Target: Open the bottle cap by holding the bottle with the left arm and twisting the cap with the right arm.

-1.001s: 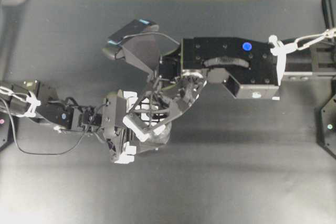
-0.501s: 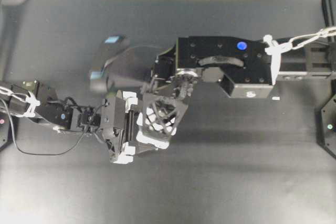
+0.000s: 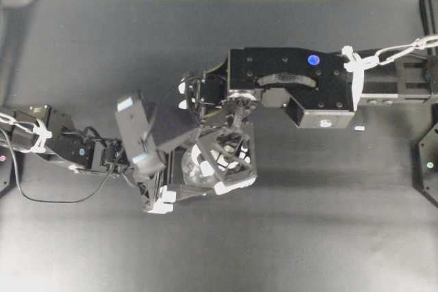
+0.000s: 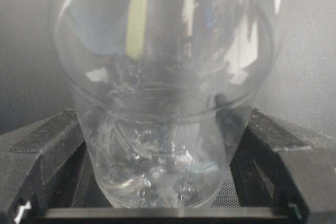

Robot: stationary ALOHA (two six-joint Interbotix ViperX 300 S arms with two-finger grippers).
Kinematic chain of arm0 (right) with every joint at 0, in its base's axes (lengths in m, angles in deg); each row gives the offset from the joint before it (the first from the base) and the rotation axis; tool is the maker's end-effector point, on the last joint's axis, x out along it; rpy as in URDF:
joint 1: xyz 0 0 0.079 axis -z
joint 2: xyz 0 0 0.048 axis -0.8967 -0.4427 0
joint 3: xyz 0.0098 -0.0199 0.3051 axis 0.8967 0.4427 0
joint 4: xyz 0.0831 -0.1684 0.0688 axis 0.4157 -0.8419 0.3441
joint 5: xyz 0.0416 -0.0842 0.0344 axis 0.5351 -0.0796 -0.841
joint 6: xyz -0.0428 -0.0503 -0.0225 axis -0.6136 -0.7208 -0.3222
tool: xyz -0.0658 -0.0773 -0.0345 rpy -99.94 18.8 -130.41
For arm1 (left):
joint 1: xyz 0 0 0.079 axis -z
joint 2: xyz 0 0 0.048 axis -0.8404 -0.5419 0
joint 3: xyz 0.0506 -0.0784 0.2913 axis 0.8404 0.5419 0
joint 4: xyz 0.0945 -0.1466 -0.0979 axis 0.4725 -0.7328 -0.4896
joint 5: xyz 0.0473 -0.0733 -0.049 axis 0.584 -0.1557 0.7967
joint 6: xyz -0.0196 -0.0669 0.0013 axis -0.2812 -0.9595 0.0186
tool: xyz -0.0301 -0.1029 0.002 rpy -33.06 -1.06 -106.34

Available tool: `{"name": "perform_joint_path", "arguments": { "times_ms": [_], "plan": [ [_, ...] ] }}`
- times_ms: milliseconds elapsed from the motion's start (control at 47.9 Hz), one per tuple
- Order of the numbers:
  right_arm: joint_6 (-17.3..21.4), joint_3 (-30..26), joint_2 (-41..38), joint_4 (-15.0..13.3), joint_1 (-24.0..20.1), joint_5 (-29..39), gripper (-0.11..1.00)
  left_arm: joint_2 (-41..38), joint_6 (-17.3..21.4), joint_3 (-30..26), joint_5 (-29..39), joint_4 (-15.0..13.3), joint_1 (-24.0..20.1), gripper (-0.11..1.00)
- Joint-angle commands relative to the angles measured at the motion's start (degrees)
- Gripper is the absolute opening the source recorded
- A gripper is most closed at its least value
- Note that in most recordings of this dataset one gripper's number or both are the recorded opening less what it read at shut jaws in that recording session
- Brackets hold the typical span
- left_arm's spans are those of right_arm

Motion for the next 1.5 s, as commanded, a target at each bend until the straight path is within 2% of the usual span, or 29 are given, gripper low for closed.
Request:
{"name": "perform_joint_path", "arguments": {
  "times_ms": [0, 542, 584, 709, 751, 814, 855, 980, 1085, 1106, 1189, 1335, 1481],
  "plan": [
    [-1.3, -0.4, 0.3, -0.2, -1.4, 0.3, 0.37, -0.2, -0.1, 0.3, 0.4, 0.3, 0.5, 0.82],
    [-0.9, -0.2, 0.4, -0.3, -1.4, 0.0, 0.38, -0.2, -0.2, 0.6, 0.4, 0.3, 0.9, 0.82],
    [-0.8, 0.0, 0.4, -0.4, -1.4, 0.0, 0.42, -0.2, -0.2, 0.6, 0.4, 0.3, 0.9, 0.82],
    [1.4, 0.8, 0.9, -1.5, -1.4, -0.4, 0.75, -0.2, -0.2, 0.6, 0.5, 0.3, 0.9, 0.82],
    [2.7, 0.9, 1.1, -1.9, -1.4, -0.5, 0.80, -0.2, -0.2, 0.6, 0.5, 0.3, 1.0, 0.82],
    [5.0, 1.0, 1.4, -2.2, -1.3, -0.5, 0.81, -0.2, -0.2, 0.6, 0.4, 0.3, 1.0, 0.82],
    [7.0, 1.0, 1.7, -2.2, -1.4, -0.5, 0.81, -0.2, -0.2, 0.6, 0.5, 0.3, 1.0, 0.82],
    [17.1, -0.3, 2.5, -2.2, -1.3, 0.3, 0.80, -0.2, -0.2, 0.6, 0.5, 0.3, 1.0, 0.82],
    [28.6, -2.7, 2.5, -1.9, -1.1, 2.0, 0.80, -0.2, -0.2, 0.6, 0.5, 0.3, 1.0, 0.82],
    [31.8, -3.7, 2.3, -1.9, -1.1, 2.7, 0.80, -0.2, -0.2, 0.5, 0.5, 0.3, 1.0, 0.82],
    [39.9, -6.2, 1.4, -1.6, -1.0, 4.7, 0.80, -0.2, -0.2, 0.6, 0.4, 0.3, 1.0, 0.82],
    [49.5, -10.5, -0.7, 0.1, -1.1, 6.4, 0.80, -0.2, -0.2, 0.6, 0.5, 0.3, 1.1, 0.82],
    [57.6, -13.4, -2.5, 0.2, -0.9, 6.3, 0.80, -0.2, -0.2, 0.6, 0.4, 0.3, 1.1, 0.82]
  ]
}}
